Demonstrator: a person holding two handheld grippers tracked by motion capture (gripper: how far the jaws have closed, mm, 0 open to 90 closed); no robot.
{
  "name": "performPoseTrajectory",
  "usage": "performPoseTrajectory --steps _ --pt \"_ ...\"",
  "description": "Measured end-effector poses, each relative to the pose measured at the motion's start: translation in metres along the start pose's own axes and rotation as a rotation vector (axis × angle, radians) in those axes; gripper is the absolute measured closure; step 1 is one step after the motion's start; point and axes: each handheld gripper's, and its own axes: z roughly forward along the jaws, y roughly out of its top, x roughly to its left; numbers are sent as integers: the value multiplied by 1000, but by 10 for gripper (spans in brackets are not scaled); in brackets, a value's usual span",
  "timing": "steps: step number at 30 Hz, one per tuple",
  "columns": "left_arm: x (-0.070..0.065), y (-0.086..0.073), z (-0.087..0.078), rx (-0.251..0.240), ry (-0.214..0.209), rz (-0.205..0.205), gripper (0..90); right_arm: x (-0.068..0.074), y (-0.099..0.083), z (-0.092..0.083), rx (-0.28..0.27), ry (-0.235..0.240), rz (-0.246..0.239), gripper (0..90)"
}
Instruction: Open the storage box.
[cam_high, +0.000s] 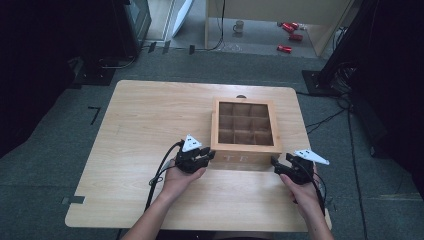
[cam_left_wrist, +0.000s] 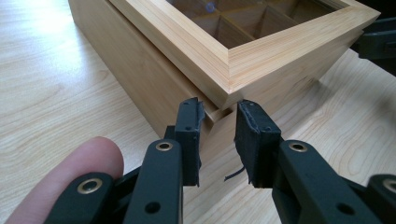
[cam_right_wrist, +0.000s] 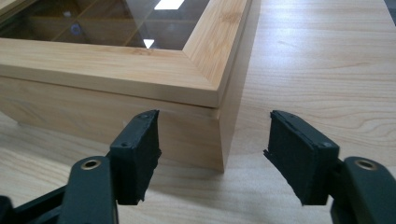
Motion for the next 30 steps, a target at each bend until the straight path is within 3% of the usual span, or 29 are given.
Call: performPoseTrajectory --steps 8,12,16,20,23,27,30 --pt "0 3 0 -1 -2 0 720 1 5 3 -18 17 21 428" --pt "1 3 0 -3 -7 -6 720 3 5 3 -32 16 2 476" --pt "2 3 -2 0 -18 2 715 6 3 2 -50 1 -54 499" --pt "6 -1 -8 -3 -5 7 665 6 3 2 -52 5 -58 504" --pt "11 -9 -12 16 30 12 572 5 4 1 -61 12 -48 504" --pt "21 -32 -22 59 68 23 501 5 6 -1 -68 18 -42 504" --pt "29 -47 -29 70 104 -2 419 6 8 -2 -71 19 -41 504"
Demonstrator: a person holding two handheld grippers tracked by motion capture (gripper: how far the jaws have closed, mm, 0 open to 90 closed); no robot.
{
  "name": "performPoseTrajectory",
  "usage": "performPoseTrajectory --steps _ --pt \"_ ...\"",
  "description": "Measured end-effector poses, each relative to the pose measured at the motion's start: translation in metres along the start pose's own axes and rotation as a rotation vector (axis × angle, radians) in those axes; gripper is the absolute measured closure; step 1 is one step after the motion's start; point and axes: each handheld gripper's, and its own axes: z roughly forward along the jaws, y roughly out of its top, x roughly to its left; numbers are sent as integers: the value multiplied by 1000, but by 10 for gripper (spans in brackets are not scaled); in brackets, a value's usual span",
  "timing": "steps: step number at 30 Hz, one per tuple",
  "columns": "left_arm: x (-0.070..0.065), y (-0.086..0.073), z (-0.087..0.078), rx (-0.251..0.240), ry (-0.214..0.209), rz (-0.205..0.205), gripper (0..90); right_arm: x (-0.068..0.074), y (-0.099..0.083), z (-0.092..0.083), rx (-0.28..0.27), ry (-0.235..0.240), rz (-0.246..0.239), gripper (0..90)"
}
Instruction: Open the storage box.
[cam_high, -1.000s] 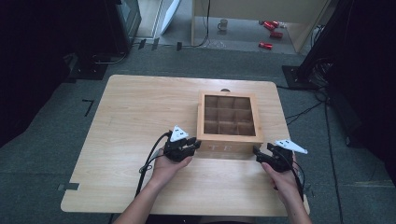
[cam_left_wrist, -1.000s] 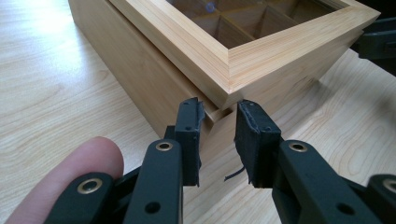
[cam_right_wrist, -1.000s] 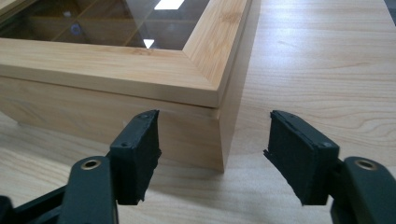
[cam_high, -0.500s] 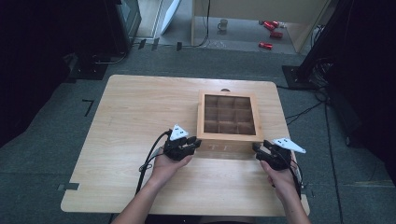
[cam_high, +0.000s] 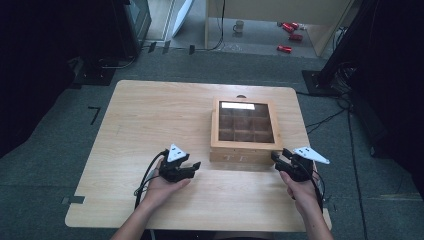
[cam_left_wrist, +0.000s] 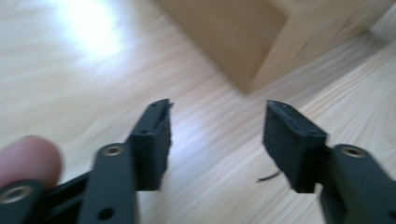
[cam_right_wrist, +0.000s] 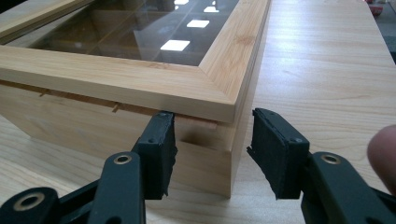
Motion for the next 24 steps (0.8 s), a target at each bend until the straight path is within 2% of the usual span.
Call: performPoseTrajectory --steps 2,5,7,10,12,14,24 --pt "6 -10 -5 8 19 -18 358 1 2 0 -3 -1 -1 502" --pt "11 -17 -9 14 39 -30 269 2 6 -1 -7 -6 -9 501" --pt "13 -18 -11 30 68 -36 223 3 9 -2 -12 -9 -9 498" --pt "11 -20 -7 81 120 -25 200 5 14 -3 -16 -18 -14 491" --pt "6 -21 -3 102 158 16 189 6 18 -4 -13 -20 -17 480" --pt "2 -23 -1 103 179 45 161 5 21 -4 -11 -21 -17 465" --pt "-1 -24 -1 99 176 48 156 6 44 -9 -34 -32 -37 408"
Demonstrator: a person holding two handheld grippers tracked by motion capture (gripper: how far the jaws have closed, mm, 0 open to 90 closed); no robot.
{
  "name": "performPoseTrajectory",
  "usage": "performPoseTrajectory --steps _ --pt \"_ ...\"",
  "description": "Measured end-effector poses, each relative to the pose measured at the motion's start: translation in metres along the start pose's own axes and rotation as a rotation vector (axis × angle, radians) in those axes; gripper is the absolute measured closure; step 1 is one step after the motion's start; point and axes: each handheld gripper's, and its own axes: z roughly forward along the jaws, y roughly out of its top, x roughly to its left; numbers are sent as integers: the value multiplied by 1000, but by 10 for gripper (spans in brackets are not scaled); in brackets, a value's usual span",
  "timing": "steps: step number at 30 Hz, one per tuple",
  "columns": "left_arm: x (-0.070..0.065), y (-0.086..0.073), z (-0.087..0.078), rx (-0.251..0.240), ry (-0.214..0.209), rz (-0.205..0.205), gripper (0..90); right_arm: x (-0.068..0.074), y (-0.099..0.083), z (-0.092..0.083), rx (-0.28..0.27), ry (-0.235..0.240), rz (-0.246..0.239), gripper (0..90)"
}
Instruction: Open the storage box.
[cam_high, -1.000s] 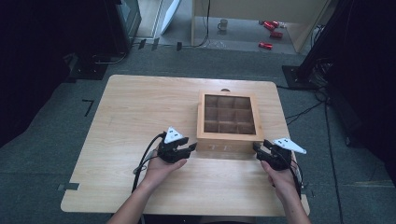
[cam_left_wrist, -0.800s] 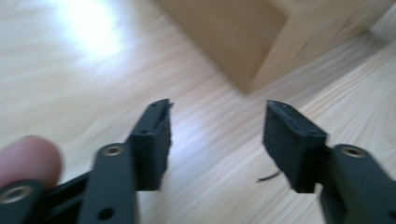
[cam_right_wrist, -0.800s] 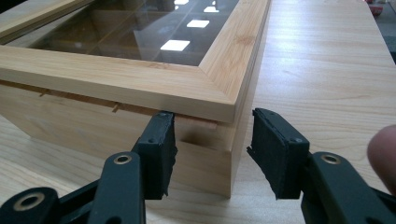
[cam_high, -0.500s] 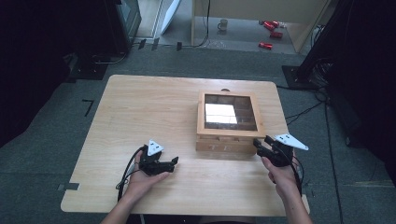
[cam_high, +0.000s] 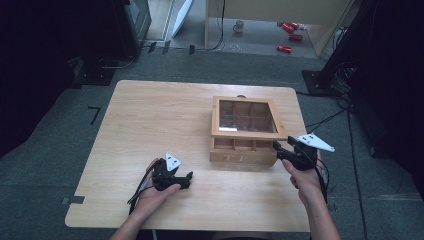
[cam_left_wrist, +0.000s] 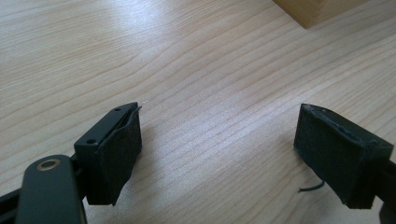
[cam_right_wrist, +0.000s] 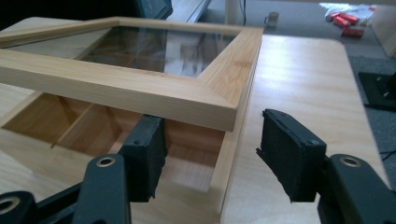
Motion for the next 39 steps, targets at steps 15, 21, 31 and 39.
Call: performPoseTrajectory --steps 15,21,31,39 --pt "-1 0 0 -4 -11 8 158 -5 43 6 -62 -24 -53 382" --pt "-1 0 0 -3 -14 9 158 -6 53 12 -93 -34 -72 383" --pt "-1 0 -1 2 -18 19 158 -7 67 24 -109 -49 -121 387" --pt "-2 0 0 -5 -25 18 158 -2 67 45 -82 -52 -153 412"
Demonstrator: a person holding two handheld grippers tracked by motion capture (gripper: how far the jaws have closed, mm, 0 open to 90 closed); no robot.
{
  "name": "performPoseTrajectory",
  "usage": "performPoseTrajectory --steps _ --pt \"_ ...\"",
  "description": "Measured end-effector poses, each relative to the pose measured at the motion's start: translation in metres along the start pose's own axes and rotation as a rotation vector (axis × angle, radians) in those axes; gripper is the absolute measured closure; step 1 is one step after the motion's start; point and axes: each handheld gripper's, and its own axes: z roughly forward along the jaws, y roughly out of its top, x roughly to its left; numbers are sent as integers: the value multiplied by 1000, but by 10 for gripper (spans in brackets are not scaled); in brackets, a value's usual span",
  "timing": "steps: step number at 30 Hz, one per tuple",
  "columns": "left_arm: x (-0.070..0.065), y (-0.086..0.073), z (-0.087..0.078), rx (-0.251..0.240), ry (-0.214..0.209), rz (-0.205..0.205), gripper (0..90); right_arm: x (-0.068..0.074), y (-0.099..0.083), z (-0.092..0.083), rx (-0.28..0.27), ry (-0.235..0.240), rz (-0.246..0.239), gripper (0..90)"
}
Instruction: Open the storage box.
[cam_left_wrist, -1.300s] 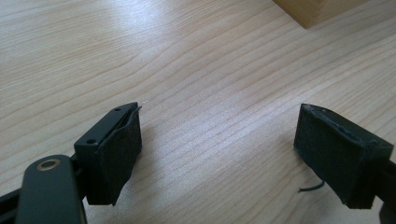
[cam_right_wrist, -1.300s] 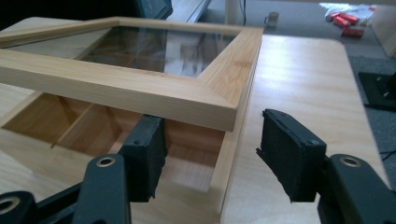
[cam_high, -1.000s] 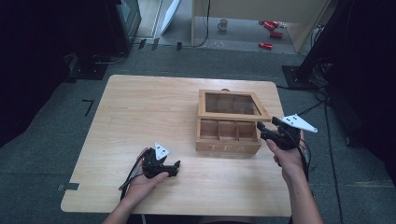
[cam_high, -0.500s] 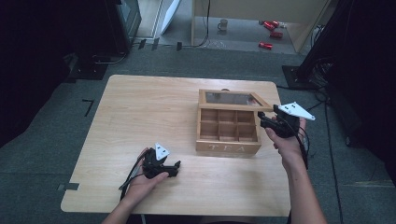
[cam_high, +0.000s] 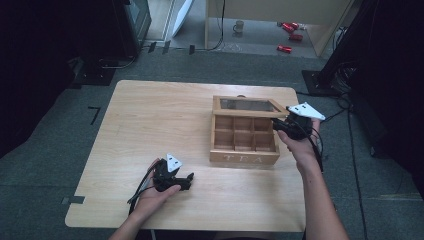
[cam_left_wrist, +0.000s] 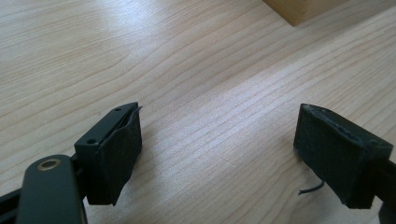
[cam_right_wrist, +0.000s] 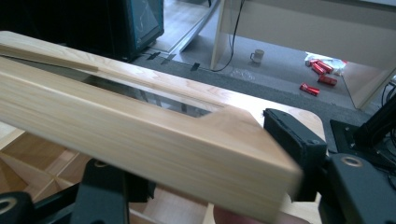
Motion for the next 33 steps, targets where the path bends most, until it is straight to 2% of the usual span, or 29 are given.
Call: performPoseTrajectory --steps 3,12,22,28,33 --pt "0 0 0 2 -2 3 158 3 0 6 -13 -22 -5 412" --pt "1 0 0 1 -8 2 158 -2 4 11 -71 -15 13 419" --pt "1 0 -1 1 -15 2 158 -7 13 13 -73 -4 25 439" --pt "1 0 -1 0 -18 1 158 -14 23 10 -114 8 74 496" --pt "1 0 -1 0 -18 3 158 -19 31 13 -123 28 95 510"
